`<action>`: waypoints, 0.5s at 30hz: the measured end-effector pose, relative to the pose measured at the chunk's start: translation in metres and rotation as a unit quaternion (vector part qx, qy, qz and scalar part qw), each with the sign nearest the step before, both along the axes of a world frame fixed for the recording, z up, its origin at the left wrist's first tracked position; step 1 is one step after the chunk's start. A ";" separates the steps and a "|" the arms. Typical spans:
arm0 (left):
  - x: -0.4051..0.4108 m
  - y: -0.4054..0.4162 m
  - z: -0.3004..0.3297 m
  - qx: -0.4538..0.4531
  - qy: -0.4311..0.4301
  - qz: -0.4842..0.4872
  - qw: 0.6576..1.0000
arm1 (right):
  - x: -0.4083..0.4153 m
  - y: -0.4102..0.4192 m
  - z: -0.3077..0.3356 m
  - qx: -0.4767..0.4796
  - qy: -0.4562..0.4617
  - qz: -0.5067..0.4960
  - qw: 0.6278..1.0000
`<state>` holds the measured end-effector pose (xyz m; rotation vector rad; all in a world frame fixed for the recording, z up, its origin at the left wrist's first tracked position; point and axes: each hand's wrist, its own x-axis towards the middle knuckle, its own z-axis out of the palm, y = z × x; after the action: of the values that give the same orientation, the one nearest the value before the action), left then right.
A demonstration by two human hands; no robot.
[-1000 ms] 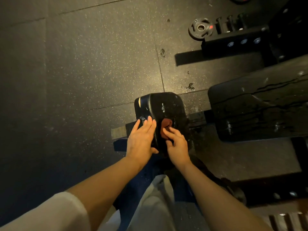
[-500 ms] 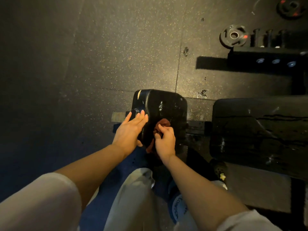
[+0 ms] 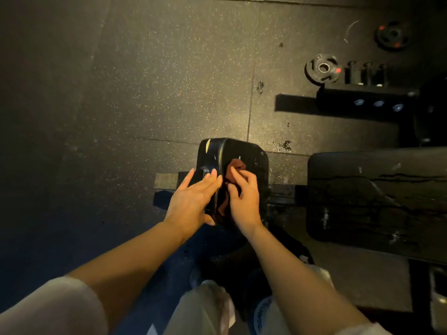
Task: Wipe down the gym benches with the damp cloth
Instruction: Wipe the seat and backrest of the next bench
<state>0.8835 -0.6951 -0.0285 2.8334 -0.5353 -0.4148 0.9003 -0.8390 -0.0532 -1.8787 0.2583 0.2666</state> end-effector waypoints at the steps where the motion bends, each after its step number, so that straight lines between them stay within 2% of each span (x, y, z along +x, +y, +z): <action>1: 0.000 0.001 -0.002 0.000 -0.010 -0.001 1.000 | 0.012 -0.005 -0.009 -0.016 0.008 -0.002 1.000; 3: 0.000 0.001 -0.003 -0.001 -0.027 -0.001 1.000 | 0.015 -0.007 -0.016 -0.034 0.009 0.008 0.999; 7: -0.003 0.003 -0.007 -0.022 -0.035 0.005 0.999 | -0.036 -0.003 -0.013 -0.026 -0.090 0.103 0.990; 12: -0.003 0.006 -0.003 -0.032 -0.027 -0.003 0.999 | 0.025 -0.018 -0.026 -0.047 -0.111 0.128 0.984; 15: -0.006 0.011 -0.004 -0.054 -0.030 -0.006 0.998 | 0.008 -0.020 -0.024 -0.047 -0.134 0.162 0.976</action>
<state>0.8778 -0.6844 -0.0320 2.7469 -0.5675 -0.2951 0.9082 -0.8591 -0.0767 -2.0222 -0.2259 0.2193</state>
